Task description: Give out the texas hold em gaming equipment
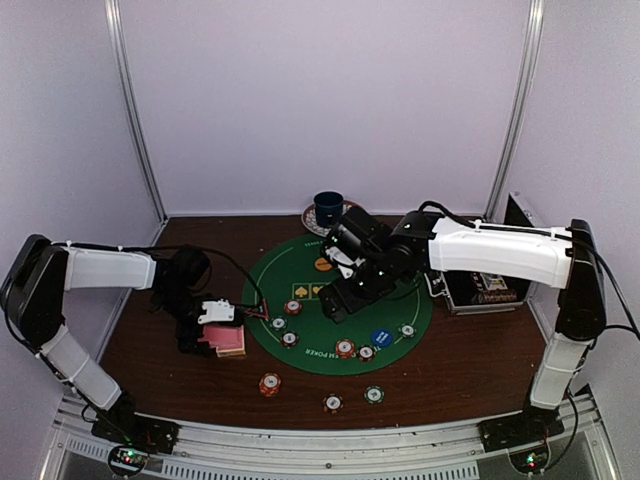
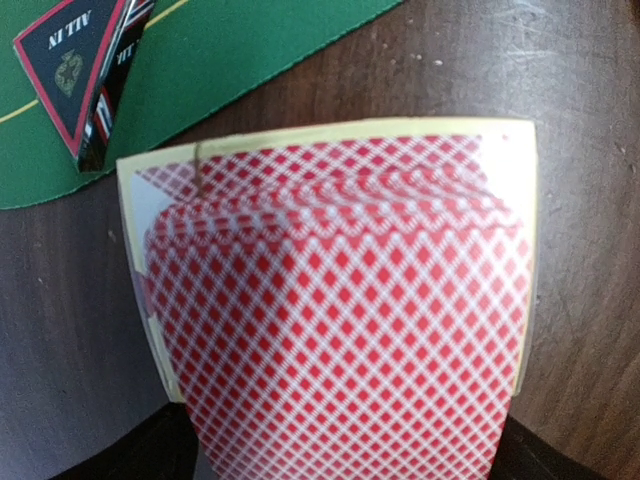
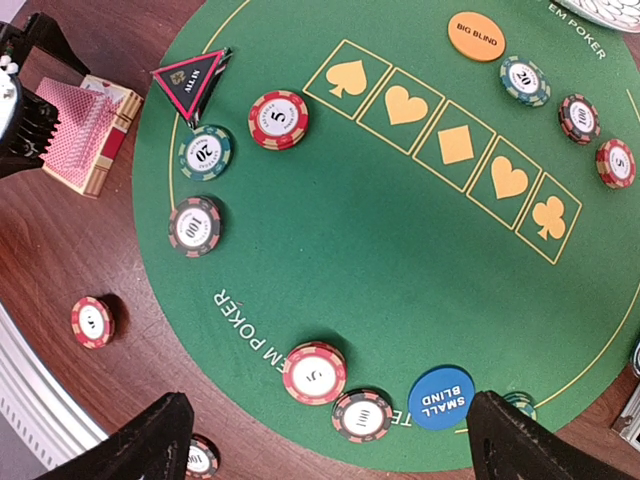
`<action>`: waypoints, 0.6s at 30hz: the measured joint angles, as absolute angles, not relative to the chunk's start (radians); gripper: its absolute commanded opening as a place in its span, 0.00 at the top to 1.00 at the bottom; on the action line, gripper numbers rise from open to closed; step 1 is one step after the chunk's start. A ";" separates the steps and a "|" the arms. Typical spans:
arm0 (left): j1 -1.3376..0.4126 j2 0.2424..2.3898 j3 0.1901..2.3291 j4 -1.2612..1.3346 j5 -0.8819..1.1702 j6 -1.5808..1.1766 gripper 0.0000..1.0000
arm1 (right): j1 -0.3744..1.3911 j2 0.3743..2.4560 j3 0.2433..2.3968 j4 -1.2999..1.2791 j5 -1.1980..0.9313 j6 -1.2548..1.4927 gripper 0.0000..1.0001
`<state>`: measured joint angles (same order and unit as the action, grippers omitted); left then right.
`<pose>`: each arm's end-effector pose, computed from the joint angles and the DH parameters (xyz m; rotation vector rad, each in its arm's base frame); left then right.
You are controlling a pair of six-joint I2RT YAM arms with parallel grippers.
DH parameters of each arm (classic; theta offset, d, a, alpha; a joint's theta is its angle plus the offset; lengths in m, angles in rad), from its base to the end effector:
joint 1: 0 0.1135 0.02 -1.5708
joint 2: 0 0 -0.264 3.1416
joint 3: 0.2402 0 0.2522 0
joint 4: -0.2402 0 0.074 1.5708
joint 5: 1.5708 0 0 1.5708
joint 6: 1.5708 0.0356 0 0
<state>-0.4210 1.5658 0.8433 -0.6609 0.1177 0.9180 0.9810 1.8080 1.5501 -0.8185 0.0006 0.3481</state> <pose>0.2379 -0.1111 0.1531 1.8308 2.2871 -0.0996 0.2148 0.3209 0.2692 -0.8465 2.5859 0.4228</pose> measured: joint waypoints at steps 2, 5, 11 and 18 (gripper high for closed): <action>-0.421 1.574 0.843 -0.653 0.118 0.918 0.02 | 0.981 1.802 1.546 -0.818 0.000 0.348 0.01; -0.421 1.579 0.843 -0.651 0.119 0.919 0.02 | 0.981 1.795 1.538 -0.816 0.000 0.348 0.01; -0.421 1.579 0.842 -0.649 0.121 0.918 0.17 | 0.981 1.788 1.525 -0.814 -0.001 0.348 0.01; -0.421 1.579 0.836 -0.630 0.124 0.909 0.60 | 0.980 1.788 1.519 -0.811 -0.001 0.348 0.02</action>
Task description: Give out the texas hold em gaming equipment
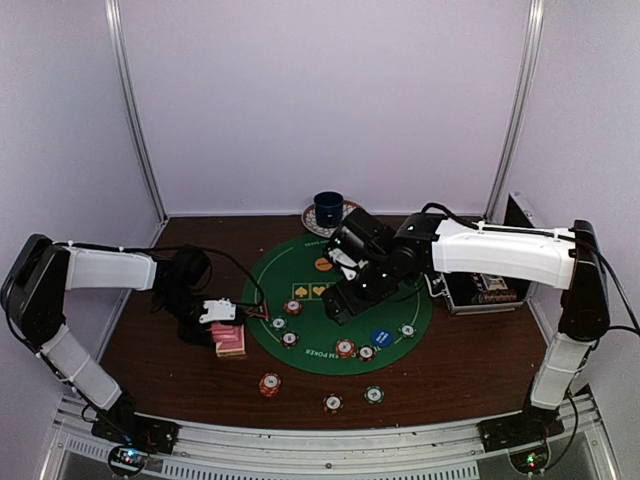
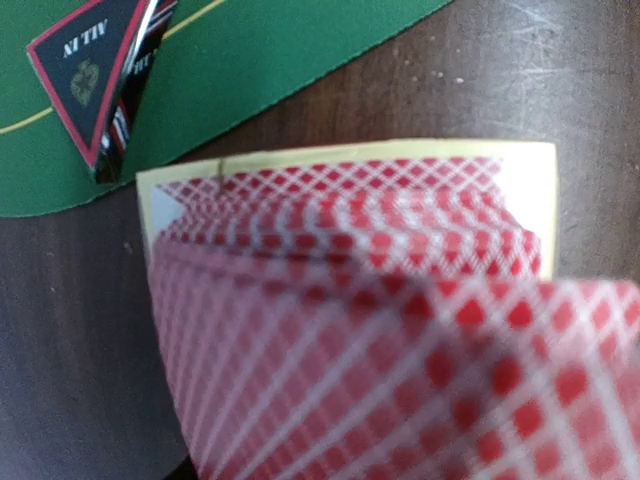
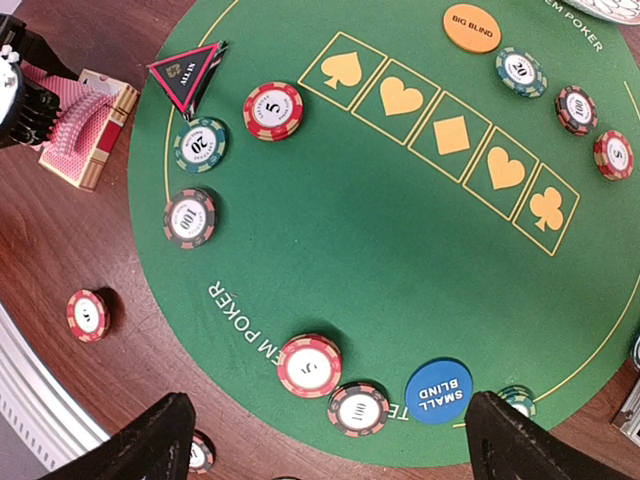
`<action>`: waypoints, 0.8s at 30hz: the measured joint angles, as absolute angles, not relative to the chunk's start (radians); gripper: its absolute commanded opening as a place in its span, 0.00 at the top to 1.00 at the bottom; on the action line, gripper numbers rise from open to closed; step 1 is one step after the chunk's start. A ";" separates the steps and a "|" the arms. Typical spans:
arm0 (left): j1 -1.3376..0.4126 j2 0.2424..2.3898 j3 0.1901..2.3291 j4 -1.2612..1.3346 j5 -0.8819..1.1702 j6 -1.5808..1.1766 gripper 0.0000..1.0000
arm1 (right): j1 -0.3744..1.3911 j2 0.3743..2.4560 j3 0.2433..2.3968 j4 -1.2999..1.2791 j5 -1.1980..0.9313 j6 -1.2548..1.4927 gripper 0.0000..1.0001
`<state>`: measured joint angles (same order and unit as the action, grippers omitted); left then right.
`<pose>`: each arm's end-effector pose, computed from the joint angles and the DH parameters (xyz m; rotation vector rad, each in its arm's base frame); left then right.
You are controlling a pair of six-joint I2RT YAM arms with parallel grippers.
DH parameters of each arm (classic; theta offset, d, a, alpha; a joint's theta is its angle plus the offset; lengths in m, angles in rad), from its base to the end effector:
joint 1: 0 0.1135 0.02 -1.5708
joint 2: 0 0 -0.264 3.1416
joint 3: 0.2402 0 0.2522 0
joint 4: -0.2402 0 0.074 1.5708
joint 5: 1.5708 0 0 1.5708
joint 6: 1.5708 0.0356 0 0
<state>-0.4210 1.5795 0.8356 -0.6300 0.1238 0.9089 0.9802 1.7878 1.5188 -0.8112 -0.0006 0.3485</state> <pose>0.2397 -0.1121 0.1485 1.8152 2.2861 -0.1059 0.2119 0.3161 0.2674 -0.8466 2.5900 0.4212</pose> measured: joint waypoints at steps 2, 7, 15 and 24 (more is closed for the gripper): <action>-0.421 1.572 0.834 -0.609 0.122 0.910 0.68 | 0.979 1.788 1.519 -0.810 -0.003 0.349 0.02; -0.421 1.540 0.825 -0.588 0.117 0.907 0.73 | 0.974 1.788 1.518 -0.806 -0.023 0.350 0.03; -0.426 1.520 0.823 -0.612 0.106 0.907 0.73 | 0.969 1.788 1.519 -0.785 -0.063 0.367 0.03; -0.446 1.483 0.823 -0.669 0.083 0.899 0.74 | 0.966 1.808 1.533 -0.729 -0.170 0.417 0.03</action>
<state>-0.4458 1.4834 0.8227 -0.6685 0.0834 0.8986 0.9657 1.8080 1.5333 -0.7292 -0.1699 0.4168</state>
